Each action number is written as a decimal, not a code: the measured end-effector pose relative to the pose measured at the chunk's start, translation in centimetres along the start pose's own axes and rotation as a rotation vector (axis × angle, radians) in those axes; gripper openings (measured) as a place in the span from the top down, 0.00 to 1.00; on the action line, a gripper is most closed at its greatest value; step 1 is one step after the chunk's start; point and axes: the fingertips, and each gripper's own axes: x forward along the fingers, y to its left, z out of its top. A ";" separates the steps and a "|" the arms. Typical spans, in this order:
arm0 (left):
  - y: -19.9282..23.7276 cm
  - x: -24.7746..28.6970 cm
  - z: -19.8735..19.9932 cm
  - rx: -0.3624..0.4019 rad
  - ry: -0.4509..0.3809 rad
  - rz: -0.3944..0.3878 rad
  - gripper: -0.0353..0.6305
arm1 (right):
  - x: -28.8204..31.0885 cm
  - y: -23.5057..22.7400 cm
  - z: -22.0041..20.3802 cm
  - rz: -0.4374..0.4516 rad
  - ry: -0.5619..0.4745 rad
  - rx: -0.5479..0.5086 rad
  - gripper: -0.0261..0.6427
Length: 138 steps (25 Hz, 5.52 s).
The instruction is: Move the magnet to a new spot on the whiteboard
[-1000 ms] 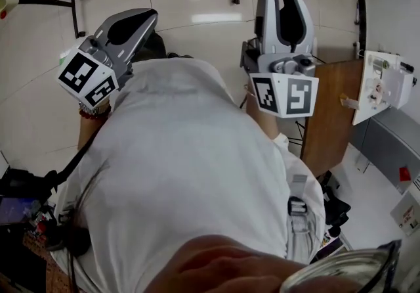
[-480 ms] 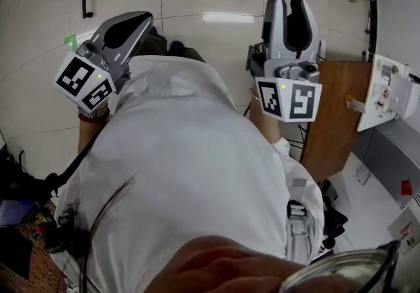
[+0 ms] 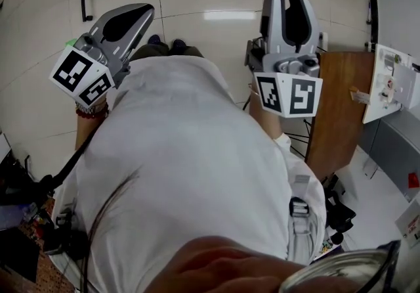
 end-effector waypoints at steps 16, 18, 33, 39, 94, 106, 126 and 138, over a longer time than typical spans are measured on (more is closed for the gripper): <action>7.7 -2.5 -0.6 -0.139 0.020 0.123 0.95 | 6.8 2.1 -3.0 0.090 0.063 0.006 0.78; 10.4 -2.3 -0.6 -0.142 0.032 0.123 0.95 | 9.2 2.5 -3.8 0.093 0.088 -0.004 0.78; 19.9 2.3 8.9 -0.045 0.005 -0.012 0.95 | 22.9 4.3 0.4 0.104 -0.001 -0.031 0.78; 28.4 4.1 10.1 -0.097 0.013 -0.044 0.95 | 30.9 3.0 -2.2 0.034 0.016 -0.025 0.78; 35.4 9.7 15.5 -0.115 -0.002 -0.100 0.95 | 47.8 -3.6 -0.9 -0.079 0.030 -0.208 0.73; 29.8 4.5 7.6 -0.155 0.101 -0.214 0.95 | 38.1 6.2 -5.1 -0.033 0.132 -0.154 0.72; 17.4 4.9 12.5 0.280 -0.064 -0.197 0.95 | 22.0 7.1 -5.9 0.152 0.192 -0.065 0.72; 5.5 3.8 7.4 0.225 -0.037 -0.061 0.95 | 10.3 7.1 -5.7 0.345 0.188 -0.038 0.72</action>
